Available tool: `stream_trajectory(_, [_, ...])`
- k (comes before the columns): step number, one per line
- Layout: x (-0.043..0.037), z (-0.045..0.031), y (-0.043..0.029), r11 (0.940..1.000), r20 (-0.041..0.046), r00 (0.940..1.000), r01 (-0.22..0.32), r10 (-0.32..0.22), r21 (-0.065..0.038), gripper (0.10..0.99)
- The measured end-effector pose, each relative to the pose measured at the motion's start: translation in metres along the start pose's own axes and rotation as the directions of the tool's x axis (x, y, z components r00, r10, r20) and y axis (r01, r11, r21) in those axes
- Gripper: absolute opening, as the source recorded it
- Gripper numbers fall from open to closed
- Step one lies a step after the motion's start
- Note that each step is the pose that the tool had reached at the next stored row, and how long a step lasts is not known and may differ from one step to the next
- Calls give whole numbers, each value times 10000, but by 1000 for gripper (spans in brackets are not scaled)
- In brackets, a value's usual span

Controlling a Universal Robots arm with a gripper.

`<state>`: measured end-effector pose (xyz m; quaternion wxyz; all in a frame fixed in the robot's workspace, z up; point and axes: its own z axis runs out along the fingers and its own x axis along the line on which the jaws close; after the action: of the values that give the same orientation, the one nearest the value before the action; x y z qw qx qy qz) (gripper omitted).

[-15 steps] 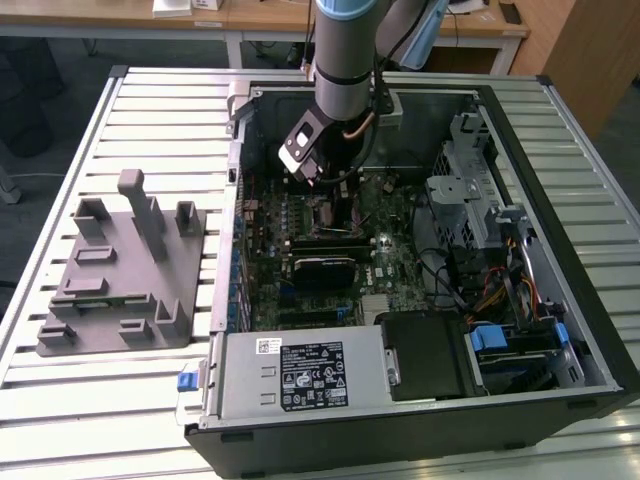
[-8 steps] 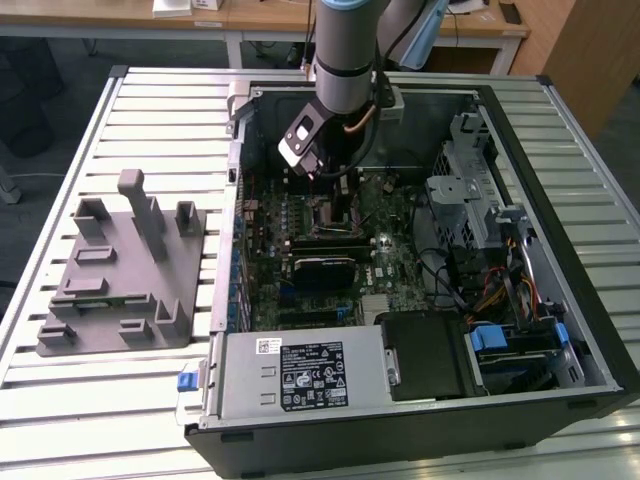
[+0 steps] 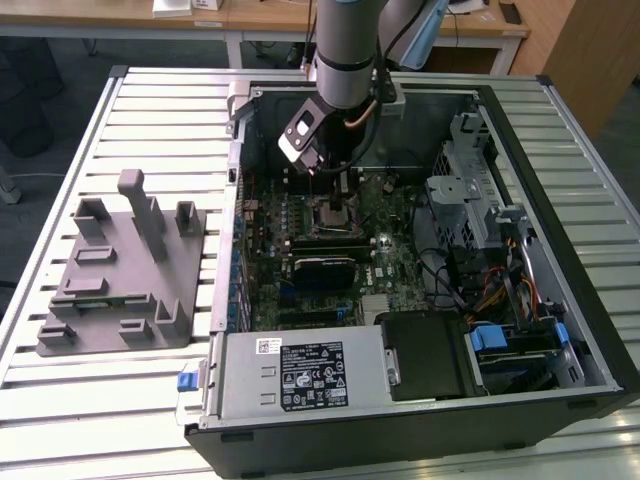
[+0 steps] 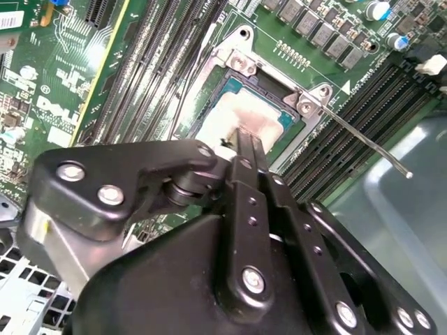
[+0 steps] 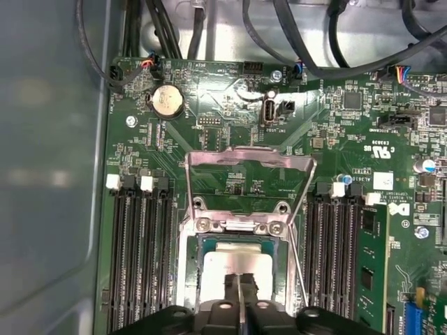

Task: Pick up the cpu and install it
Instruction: 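Place the cpu into insertion slot, then close the cpu cover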

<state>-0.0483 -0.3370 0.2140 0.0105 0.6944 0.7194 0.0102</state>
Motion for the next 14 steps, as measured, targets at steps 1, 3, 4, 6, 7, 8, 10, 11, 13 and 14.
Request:
stream_trajectory(1, [0, -13, 0, 10000, 1, 10000, 0, 0, 5, 129])
stream_trajectory(3, [0, -36, 1, 10000, 1, 10000, 0, 0, 9, 106])
stream_trajectory(4, [0, -46, 1, 10000, 0, 10000, 0, 0, 10, 106])
stream_trajectory(6, [0, -66, 2, 10000, 0, 10000, 0, 0, 13, 106])
stream_trajectory(7, [0, -76, 2, 10000, 0, 10000, 0, 0, 14, 106])
stream_trajectory(8, [0, -85, 2, 10000, 1, 10000, 0, 0, 15, 106])
stream_trajectory(10, [0, -98, 3, 10000, 0, 10000, 0, 0, 19, 106])
stream_trajectory(11, [0, -105, 3, 10000, -1, 10000, 0, 0, 24, 106])
stream_trajectory(13, [0, -119, 4, 10000, -1, 10000, 0, 0, 31, 106])
stream_trajectory(14, [0, -127, 4, 10000, -2, 10000, 0, 0, 32, 106])
